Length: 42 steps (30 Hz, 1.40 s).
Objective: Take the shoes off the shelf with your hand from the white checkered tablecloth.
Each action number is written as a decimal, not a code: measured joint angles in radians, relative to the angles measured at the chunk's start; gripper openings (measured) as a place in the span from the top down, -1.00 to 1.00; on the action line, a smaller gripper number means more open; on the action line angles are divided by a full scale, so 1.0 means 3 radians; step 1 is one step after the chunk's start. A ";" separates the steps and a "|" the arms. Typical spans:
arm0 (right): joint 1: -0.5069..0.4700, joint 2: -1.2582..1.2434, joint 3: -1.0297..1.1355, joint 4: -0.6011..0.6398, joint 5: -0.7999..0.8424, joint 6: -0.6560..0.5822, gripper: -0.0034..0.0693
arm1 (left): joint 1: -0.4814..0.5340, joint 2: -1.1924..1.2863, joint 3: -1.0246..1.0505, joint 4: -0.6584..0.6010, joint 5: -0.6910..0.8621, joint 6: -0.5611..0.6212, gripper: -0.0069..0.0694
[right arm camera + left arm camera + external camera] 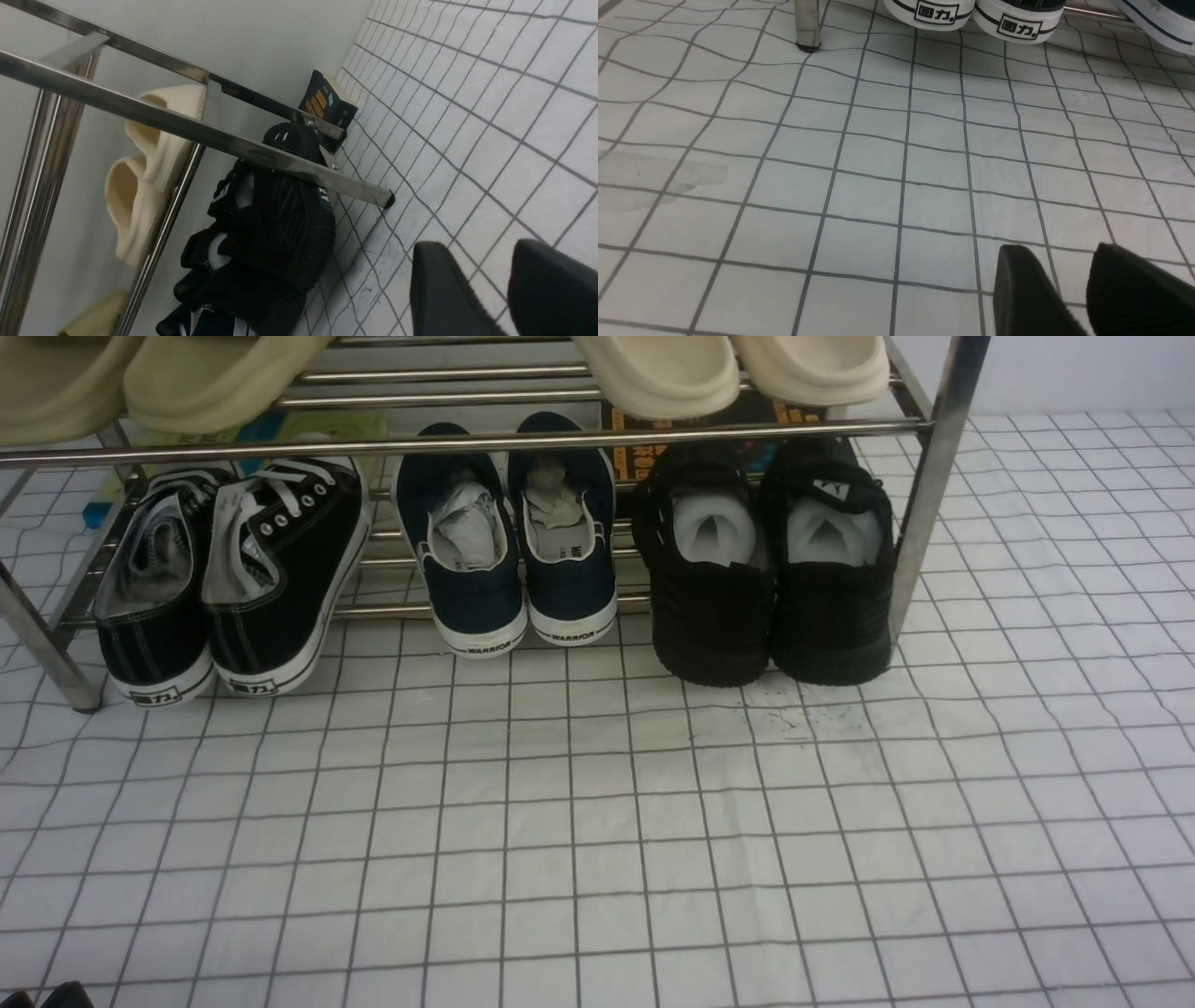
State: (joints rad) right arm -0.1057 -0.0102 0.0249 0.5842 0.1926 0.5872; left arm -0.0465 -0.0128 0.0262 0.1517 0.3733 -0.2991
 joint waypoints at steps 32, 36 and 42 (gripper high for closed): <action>0.0354 0.4692 -0.3111 0.1021 0.2706 -0.3754 0.88 | 0.0000 0.0000 0.0000 0.0000 0.0000 0.0000 0.19; 0.0901 0.5176 -0.3745 0.0976 0.2764 -0.3710 0.88 | 0.0000 0.0000 0.0000 0.0000 0.0003 0.0000 0.19; 0.1583 0.5669 -0.4857 -0.0056 0.2800 -0.2896 0.87 | 0.0000 0.0000 0.0000 0.0000 0.0003 0.0000 0.19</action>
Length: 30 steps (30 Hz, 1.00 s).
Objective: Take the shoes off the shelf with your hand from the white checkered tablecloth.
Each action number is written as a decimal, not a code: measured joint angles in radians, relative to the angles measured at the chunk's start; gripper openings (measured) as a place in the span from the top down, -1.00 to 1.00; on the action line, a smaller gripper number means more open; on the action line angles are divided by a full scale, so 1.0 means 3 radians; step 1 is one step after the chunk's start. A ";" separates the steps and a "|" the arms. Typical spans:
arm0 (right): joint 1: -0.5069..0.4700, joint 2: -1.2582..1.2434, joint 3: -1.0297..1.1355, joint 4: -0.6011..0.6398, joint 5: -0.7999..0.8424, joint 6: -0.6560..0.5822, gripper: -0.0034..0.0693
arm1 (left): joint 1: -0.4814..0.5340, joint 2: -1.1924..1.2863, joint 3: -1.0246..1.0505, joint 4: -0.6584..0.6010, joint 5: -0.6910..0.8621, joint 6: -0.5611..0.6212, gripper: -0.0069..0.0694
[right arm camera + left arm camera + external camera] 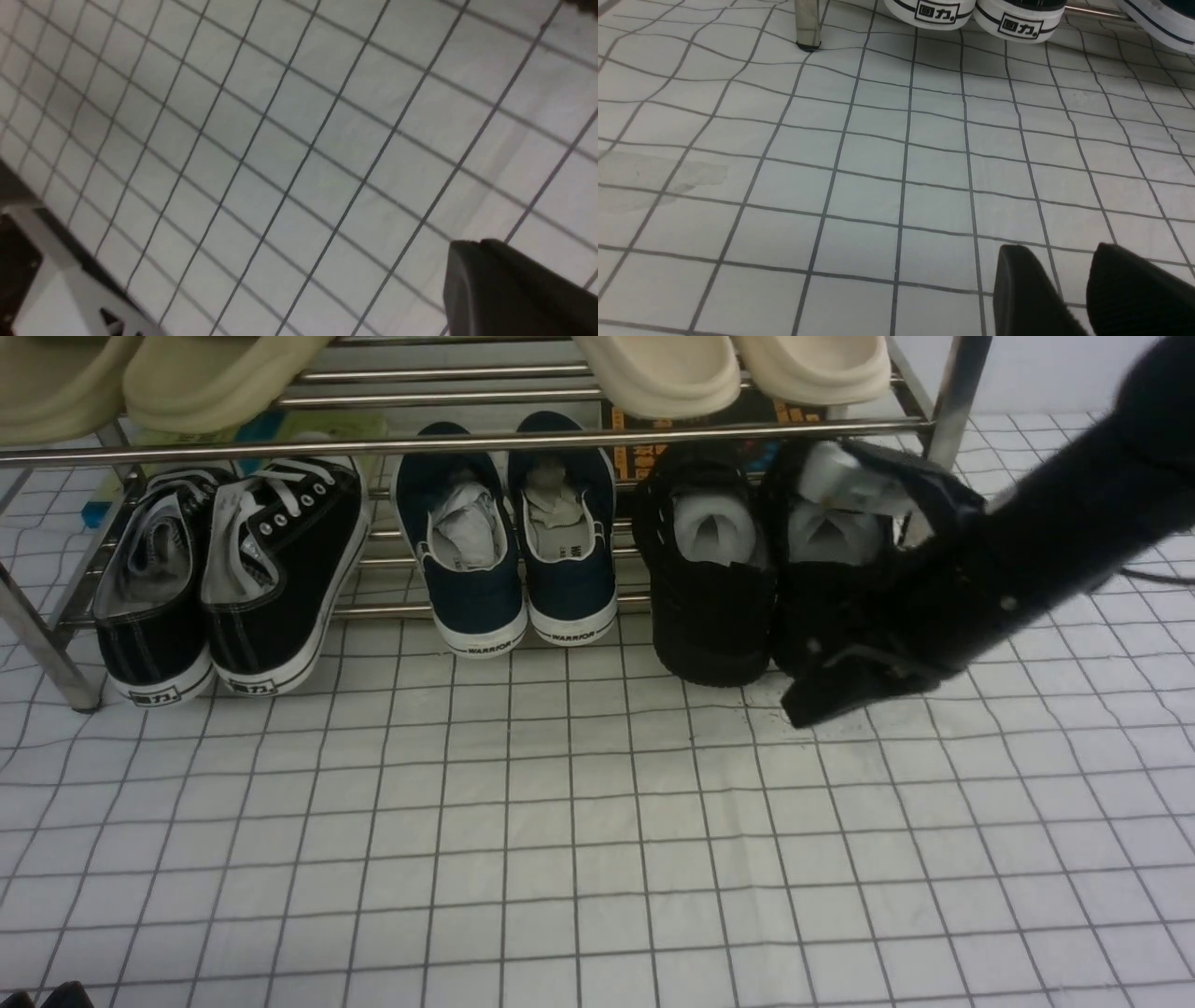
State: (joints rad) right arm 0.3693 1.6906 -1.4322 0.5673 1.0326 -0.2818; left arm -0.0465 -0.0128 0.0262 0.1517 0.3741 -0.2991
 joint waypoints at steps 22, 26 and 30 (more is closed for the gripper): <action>0.0412 0.0829 -0.0933 -0.1254 -0.1099 0.0415 -0.24 | 0.0000 0.0000 0.0000 0.0000 0.0000 0.0000 0.19; 0.0412 0.0905 -0.0933 -0.1276 -0.1221 0.0293 -0.32 | 0.0000 0.0000 0.0000 0.0000 0.0000 0.0000 0.19; 0.0412 0.0963 -0.0933 -0.1276 -0.1316 0.0260 -0.33 | 0.0000 0.0000 0.0000 0.0000 0.0000 0.0000 0.19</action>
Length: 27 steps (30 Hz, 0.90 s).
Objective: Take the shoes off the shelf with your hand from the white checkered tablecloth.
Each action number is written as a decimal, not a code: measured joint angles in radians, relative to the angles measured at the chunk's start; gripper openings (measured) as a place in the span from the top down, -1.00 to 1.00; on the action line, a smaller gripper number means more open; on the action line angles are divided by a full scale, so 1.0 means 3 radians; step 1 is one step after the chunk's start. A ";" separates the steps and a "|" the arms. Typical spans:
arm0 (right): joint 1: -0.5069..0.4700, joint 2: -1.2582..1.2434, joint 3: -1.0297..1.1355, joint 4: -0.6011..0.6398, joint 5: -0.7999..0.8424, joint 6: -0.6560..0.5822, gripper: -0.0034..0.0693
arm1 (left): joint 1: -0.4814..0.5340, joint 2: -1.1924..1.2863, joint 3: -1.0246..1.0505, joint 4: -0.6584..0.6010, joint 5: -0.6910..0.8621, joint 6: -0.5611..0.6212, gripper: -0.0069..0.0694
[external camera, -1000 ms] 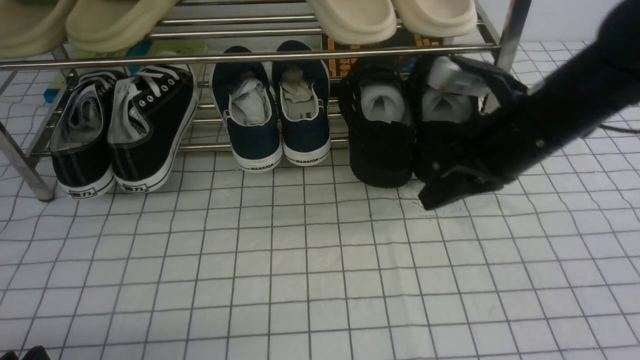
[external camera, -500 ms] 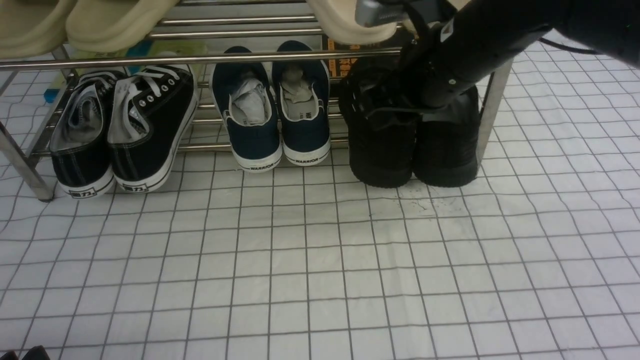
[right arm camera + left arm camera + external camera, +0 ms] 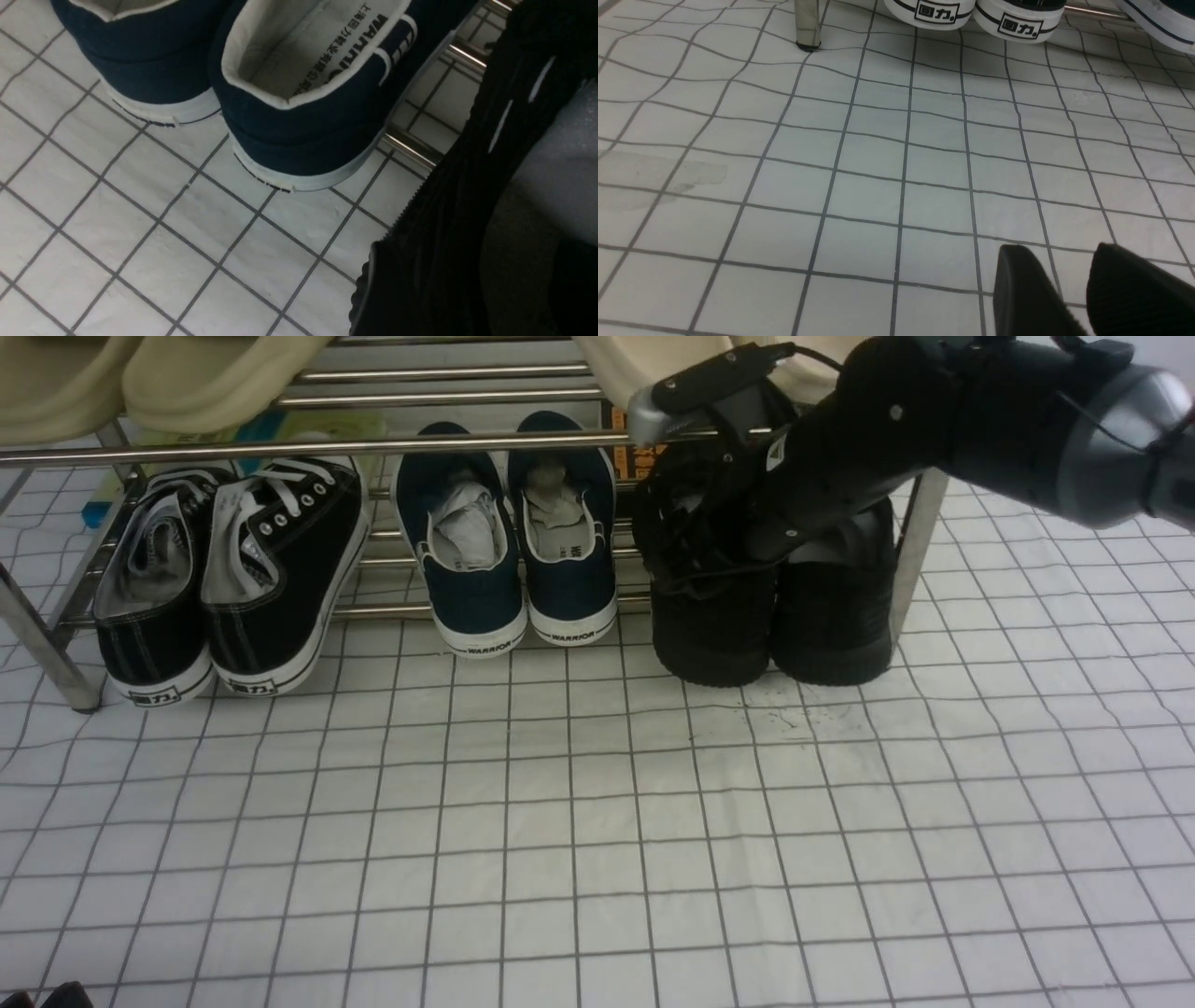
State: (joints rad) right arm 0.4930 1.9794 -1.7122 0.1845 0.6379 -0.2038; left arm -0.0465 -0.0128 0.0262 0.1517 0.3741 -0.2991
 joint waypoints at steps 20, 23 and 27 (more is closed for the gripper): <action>0.0003 -0.0184 -0.0106 0.0136 0.0752 -0.0038 0.90 | 0.0000 0.0000 0.0000 0.0000 0.0000 0.0000 0.19; 0.0003 -0.0447 -0.0106 0.0172 0.0928 -0.0038 0.90 | 0.0000 0.0000 0.0000 0.0000 0.0000 0.0000 0.19; 0.0003 -0.0706 -0.0112 0.0199 0.1078 -0.0038 0.90 | 0.0000 0.0000 0.0000 0.0000 0.0000 0.0000 0.19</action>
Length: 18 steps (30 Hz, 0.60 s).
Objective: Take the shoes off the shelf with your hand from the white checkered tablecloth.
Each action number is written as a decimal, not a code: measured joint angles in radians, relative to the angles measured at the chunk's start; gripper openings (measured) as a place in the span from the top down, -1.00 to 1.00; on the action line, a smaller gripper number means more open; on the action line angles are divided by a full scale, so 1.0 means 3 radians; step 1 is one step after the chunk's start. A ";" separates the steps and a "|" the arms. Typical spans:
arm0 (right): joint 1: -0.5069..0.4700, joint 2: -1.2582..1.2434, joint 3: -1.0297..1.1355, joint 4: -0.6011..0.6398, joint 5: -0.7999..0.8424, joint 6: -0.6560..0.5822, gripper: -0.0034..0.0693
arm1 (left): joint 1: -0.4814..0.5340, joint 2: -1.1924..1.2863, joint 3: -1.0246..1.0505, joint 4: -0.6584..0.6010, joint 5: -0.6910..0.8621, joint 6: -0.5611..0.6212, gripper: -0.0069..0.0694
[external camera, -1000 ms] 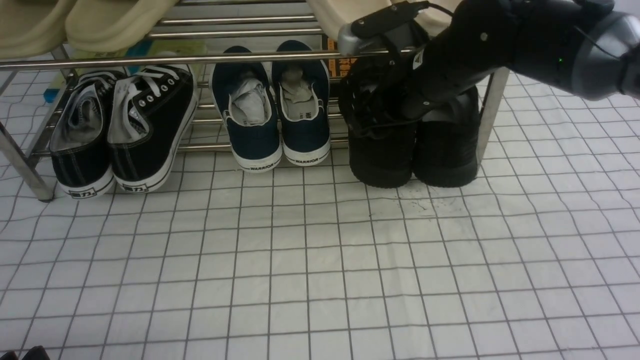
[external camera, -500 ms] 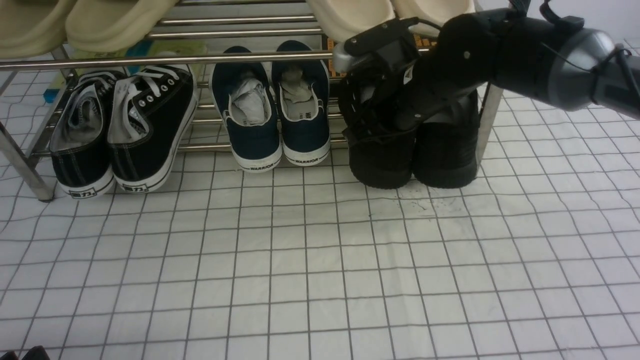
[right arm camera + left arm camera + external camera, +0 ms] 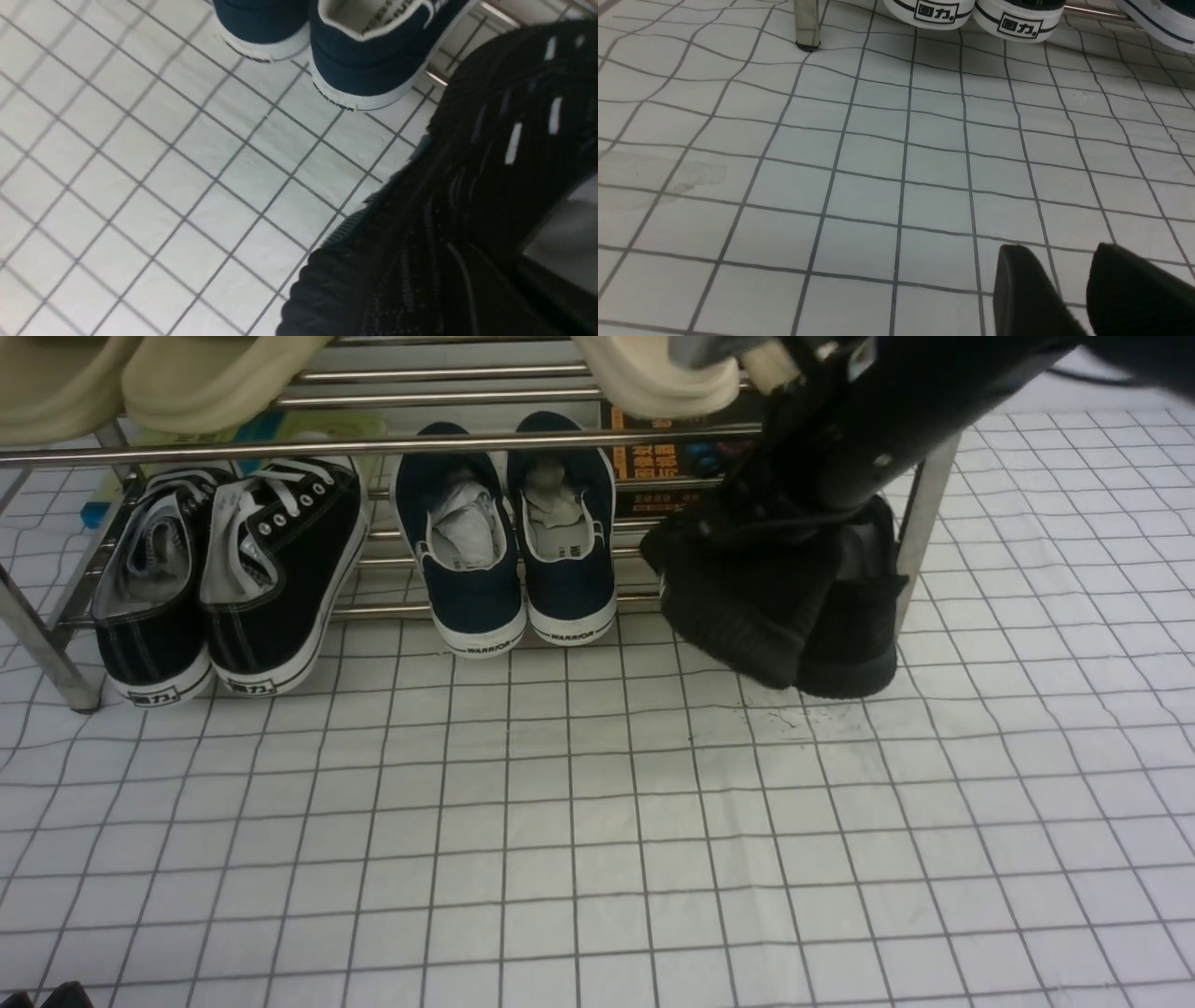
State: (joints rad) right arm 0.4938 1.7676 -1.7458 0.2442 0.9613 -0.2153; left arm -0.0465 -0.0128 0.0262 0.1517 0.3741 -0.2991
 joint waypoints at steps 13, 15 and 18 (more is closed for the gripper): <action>0.0000 -0.0679 -0.0016 0.0505 0.1013 -0.0062 0.89 | 0.0000 0.0000 0.0000 0.0000 0.0001 0.0000 0.19; 0.0000 -0.0749 -0.0006 0.0580 0.1009 -0.0072 0.89 | 0.0000 0.0000 0.0000 0.0000 0.0001 0.0000 0.19; 0.0093 -0.0874 0.0095 0.0627 0.1009 -0.0105 0.88 | 0.0000 0.0000 0.0000 0.0000 0.0001 0.0000 0.19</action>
State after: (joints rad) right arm 0.5216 1.5053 -1.7175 0.4323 1.2641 -0.2467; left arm -0.0465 -0.0128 0.0262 0.1517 0.3745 -0.2991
